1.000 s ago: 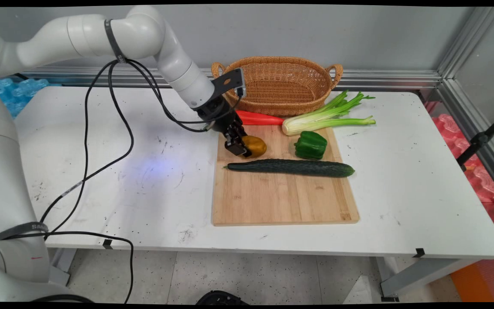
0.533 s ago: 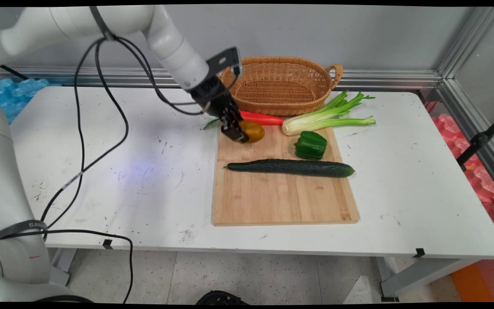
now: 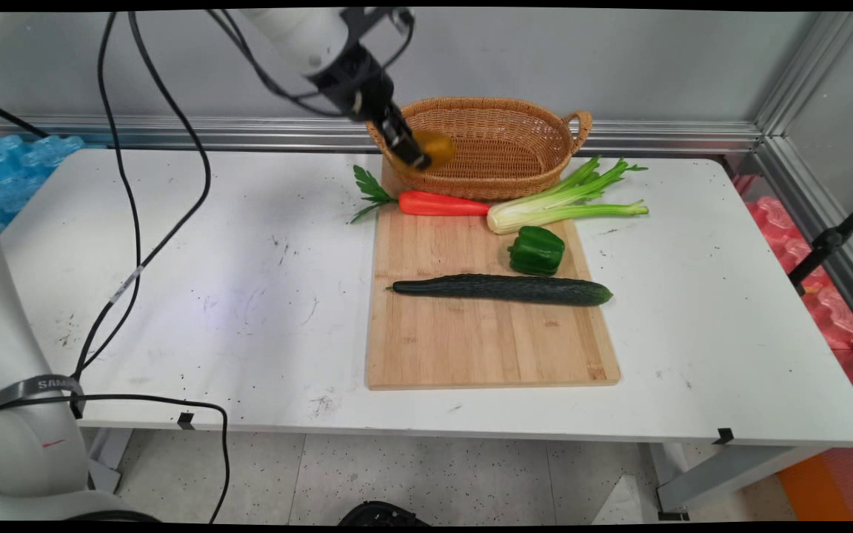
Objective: Place the picked object in the vegetable basket
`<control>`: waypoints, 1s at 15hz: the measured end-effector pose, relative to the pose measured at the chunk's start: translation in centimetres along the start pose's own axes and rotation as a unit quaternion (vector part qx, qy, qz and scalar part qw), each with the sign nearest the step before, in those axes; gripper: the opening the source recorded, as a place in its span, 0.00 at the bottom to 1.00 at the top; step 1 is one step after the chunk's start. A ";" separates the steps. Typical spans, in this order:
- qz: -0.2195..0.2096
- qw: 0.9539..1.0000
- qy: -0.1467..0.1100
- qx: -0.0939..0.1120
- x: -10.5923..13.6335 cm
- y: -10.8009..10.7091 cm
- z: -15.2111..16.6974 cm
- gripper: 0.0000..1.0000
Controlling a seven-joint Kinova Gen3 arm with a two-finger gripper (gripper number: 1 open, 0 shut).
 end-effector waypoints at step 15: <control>-0.121 0.984 0.032 0.127 2.0 -8.6 3.0 0.00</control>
